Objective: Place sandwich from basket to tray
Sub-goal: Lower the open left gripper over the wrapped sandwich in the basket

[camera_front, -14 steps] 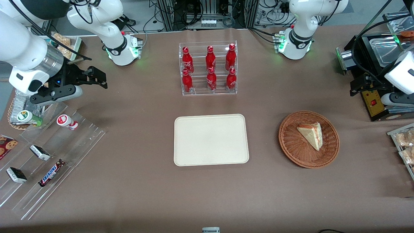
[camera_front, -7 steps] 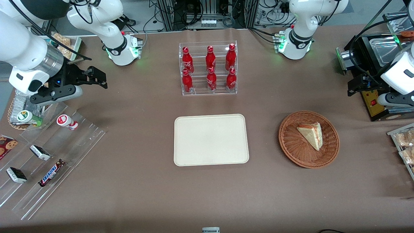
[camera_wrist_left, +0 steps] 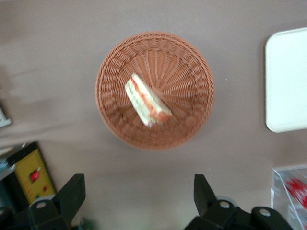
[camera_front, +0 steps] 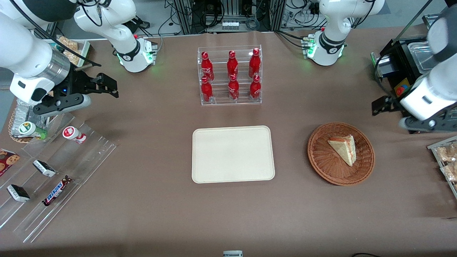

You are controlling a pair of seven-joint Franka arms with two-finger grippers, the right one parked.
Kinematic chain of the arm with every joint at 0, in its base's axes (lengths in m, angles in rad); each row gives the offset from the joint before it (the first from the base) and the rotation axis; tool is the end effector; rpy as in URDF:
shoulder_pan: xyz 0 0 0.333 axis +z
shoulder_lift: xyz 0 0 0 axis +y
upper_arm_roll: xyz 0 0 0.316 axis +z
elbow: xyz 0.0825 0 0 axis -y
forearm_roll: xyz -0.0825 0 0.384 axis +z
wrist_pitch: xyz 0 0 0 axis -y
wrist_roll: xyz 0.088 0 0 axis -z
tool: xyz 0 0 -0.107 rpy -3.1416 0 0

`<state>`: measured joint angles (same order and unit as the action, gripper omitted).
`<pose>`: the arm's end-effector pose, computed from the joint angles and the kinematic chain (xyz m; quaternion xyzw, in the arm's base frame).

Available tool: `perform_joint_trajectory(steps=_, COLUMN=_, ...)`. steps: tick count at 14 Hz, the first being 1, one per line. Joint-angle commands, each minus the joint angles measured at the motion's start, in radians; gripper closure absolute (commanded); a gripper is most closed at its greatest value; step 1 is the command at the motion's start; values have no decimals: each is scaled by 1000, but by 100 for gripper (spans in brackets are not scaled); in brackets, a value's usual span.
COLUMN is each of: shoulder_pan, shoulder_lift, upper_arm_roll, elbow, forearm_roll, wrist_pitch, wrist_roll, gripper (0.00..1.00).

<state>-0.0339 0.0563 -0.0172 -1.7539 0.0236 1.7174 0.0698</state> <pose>0.5698 -0.0268 0.5183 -0.9969 0.0626 0.0465 0.0107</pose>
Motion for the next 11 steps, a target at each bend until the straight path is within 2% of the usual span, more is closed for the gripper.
perform_joint_trajectory(steps=1, shoulder_pan=-3, shoulder_lift=-12, upper_arm_roll=3, elbow=-192, forearm_roll=18, wrist_pitch=215, wrist_roll=-56, gripper=0)
perform_joint_trajectory(steps=5, shoulder_pan=-1, shoulder_lift=0, upper_arm_roll=6, elbow=-399, forearm_roll=18, wrist_pitch=532, wrist_roll=-241, gripper=0)
perform_joint_trajectory(steps=11, shoulder_pan=-6, shoulder_lift=74, upper_arm_roll=3, elbow=-418, forearm_roll=18, wrist_pitch=649, wrist_roll=-870, gripper=0)
